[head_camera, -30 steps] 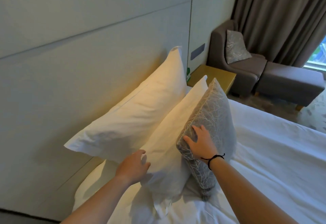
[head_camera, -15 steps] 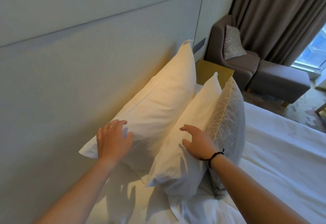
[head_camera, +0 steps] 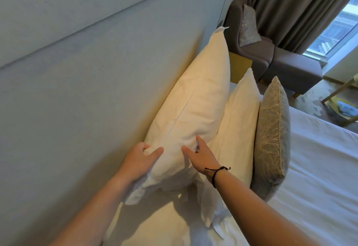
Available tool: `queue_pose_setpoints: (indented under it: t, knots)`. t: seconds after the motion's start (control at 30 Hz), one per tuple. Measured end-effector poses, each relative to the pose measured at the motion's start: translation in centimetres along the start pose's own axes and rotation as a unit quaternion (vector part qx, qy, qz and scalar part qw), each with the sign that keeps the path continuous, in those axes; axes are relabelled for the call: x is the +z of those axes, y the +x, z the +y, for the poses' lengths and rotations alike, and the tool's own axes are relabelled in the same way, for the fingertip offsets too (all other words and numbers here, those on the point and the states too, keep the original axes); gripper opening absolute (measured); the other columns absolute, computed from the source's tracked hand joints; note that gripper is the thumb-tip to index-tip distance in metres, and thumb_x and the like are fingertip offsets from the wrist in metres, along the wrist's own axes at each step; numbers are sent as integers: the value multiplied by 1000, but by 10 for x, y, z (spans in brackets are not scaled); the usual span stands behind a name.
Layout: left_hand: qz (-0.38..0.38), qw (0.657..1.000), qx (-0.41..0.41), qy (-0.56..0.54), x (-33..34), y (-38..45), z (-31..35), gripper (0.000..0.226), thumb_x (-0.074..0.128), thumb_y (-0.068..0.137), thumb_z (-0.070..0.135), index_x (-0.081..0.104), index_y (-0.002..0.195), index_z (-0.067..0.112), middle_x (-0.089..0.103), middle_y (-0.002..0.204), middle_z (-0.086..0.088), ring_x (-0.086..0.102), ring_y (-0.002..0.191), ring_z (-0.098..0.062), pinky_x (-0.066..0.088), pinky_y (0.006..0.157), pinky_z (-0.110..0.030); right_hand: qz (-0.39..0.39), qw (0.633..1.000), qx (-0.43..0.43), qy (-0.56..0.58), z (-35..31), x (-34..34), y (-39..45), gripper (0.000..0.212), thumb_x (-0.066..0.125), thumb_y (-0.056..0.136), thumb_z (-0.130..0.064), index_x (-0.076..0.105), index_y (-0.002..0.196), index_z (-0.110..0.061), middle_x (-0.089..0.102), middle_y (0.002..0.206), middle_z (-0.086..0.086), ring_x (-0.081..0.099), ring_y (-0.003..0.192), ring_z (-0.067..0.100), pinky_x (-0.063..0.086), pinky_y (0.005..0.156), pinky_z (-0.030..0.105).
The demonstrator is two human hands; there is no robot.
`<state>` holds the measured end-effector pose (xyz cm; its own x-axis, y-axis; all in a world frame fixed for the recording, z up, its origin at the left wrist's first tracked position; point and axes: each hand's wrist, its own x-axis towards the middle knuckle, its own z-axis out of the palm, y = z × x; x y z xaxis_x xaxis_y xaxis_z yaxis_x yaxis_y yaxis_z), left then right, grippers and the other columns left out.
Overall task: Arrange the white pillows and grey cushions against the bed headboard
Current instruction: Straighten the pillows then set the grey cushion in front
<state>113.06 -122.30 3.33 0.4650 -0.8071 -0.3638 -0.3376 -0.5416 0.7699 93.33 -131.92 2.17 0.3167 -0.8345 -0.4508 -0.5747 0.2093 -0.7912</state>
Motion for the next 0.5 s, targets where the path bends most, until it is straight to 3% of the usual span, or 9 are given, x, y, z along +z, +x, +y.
queue_pose_setpoints:
  t: [0.13,0.23,0.37,0.5]
  knots:
    - [53,995,82,35,-5,-7,5,31,60,88,49,51,77,21,59,71,4,60,73,-28,39,55,-32,33,999,9,23,-3,12,-1,92,59,76,-68,24,151,-29,36,154,-9,37,140,15,36,113,44]
    - [78,985,133,74,-10,-13,11,30,48,92,52,44,80,25,57,66,4,58,67,-30,41,54,-34,40,999,6,24,-3,14,-2,91,60,77,-66,26,151,-27,36,155,-8,36,141,14,35,114,44]
    - [80,983,134,93,-18,-17,15,29,44,95,51,42,81,26,60,72,2,59,70,-31,48,60,-37,48,999,12,19,-3,16,-3,90,61,78,-64,24,152,-28,37,155,-8,38,140,14,37,113,44]
    - [64,983,139,102,-29,-23,15,25,42,98,50,43,84,28,61,74,2,59,69,-28,50,62,-38,48,998,31,-21,-8,17,0,89,60,78,-66,22,152,-33,50,145,-4,50,130,14,43,104,36]
